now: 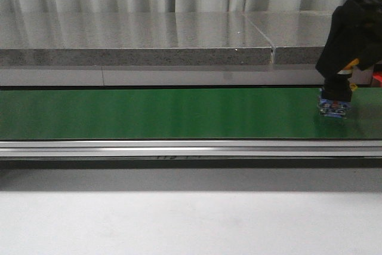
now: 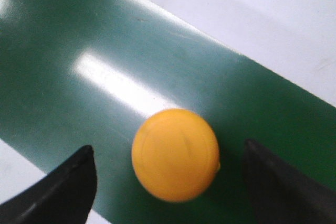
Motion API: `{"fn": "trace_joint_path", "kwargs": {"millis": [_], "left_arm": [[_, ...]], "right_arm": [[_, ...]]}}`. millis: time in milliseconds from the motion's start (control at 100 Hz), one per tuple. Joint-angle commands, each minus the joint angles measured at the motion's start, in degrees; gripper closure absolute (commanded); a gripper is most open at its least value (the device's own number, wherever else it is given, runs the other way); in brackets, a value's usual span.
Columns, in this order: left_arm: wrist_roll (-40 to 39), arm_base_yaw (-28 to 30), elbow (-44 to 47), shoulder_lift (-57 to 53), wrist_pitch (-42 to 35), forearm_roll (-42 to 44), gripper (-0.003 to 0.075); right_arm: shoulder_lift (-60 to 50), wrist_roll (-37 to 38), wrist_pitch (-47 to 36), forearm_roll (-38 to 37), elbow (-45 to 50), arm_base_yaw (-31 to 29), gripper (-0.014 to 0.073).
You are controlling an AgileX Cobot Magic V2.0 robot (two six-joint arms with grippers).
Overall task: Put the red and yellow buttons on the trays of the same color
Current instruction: 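Lower the right gripper onto the yellow button and grasp it, then carry the yellow button with the right gripper into the yellow tray, release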
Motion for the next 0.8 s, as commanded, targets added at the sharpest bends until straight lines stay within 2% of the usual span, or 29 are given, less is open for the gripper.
{"fn": "trace_joint_path", "kwargs": {"millis": [0,100,160,170,270,370,440,570,790], "left_arm": [[0.0,-0.5,-1.6,0.4,-4.1,-1.0,0.0739],[0.0,-0.5,-1.6,0.4,-4.1,-1.0,0.0739],[0.0,-0.5,-1.6,0.4,-4.1,-1.0,0.0739],[0.0,-0.5,-1.6,0.4,-4.1,-1.0,0.0739],[0.0,-0.5,-1.6,0.4,-4.1,-1.0,0.0739],[0.0,-0.5,-1.6,0.4,-4.1,-1.0,0.0739],[0.0,-0.5,-1.6,0.4,-4.1,-1.0,0.0739],[0.0,-0.5,-1.6,0.4,-4.1,-1.0,0.0739],[0.0,-0.5,-1.6,0.4,-4.1,-1.0,0.0739]], "right_arm": [[-0.2,-0.7,-3.5,1.5,-2.0,0.1,0.0029],[1.3,-0.7,-4.2,1.5,-2.0,0.1,0.0121],[1.7,-0.7,-4.4,1.5,-2.0,0.1,0.0213],[1.7,-0.7,-4.5,1.5,-2.0,0.1,0.0252],[1.5,-0.7,-4.5,1.5,-2.0,0.1,0.0443],[0.5,-0.1,-3.9,1.5,-2.0,0.0,0.0570],[-1.1,0.9,-3.0,1.5,-2.0,-0.4,0.0603],[-5.5,4.7,-0.5,0.6,-2.0,-2.6,0.0606],[-12.9,14.9,5.8,-6.3,-2.0,-12.3,0.0606]]}}
